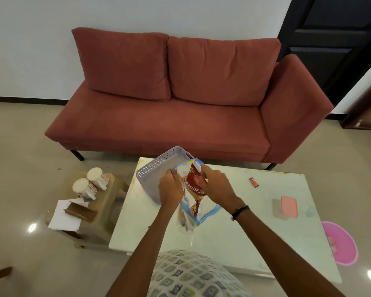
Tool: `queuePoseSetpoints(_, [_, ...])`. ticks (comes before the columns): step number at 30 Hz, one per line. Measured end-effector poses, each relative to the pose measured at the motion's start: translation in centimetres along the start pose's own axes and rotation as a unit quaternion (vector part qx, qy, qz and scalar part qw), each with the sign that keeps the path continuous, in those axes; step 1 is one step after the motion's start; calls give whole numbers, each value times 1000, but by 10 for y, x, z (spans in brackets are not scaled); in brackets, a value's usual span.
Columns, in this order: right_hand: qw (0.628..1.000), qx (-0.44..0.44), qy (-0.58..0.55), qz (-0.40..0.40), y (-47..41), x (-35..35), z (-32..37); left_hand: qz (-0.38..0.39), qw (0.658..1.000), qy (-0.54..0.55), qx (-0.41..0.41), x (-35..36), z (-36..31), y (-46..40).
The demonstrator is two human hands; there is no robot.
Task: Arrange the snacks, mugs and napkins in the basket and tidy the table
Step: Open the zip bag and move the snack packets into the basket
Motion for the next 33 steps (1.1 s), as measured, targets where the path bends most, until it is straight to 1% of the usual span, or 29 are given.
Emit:
queuePoseSetpoints(3, [998, -22, -51, -28, -9, -19, -9, -24, 999, 20, -28, 1, -3, -15])
queuePoseSetpoints(6, [994, -38, -65, -74, -25, -35, -11, -50, 998, 15, -34, 0, -7, -29])
queuePoseSetpoints(9, [990, -60, -79, -102, -48, -46, -10, -77, 996, 3, -34, -3, -11, -45])
queuePoseSetpoints(13, [980, -92, -101, -143, -81, -55, 2, -111, 992, 0, -58, -7, -1, -73])
queuePoseSetpoints(18, [970, -93, -119, -189, -128, -49, 12, -154, 984, -1, -87, -17, 18, -110])
queuePoseSetpoints(22, [967, -61, -122, -217, -169, -22, 9, -177, 980, 13, -88, -14, 42, -139])
queuePoseSetpoints(25, [967, -24, -131, -218, -202, 10, 2, -186, 978, 23, -92, -7, 66, -164])
queuePoseSetpoints(29, [978, 11, -117, -173, -253, 74, -12, -191, 977, 25, -87, 8, 92, -191])
queuePoseSetpoints(33, [990, 51, -71, -107, -297, 151, -35, -205, 973, 47, -99, 29, 126, -205])
Point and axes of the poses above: each hand's wrist, its own y-axis away from the middle knuckle, its own x-axis out of the palm, z = x × y, the point moved 1 cm from there along -y, towards the middle knuckle, and after that the axes turned 7 degrees about x, right-handed, at the moved point
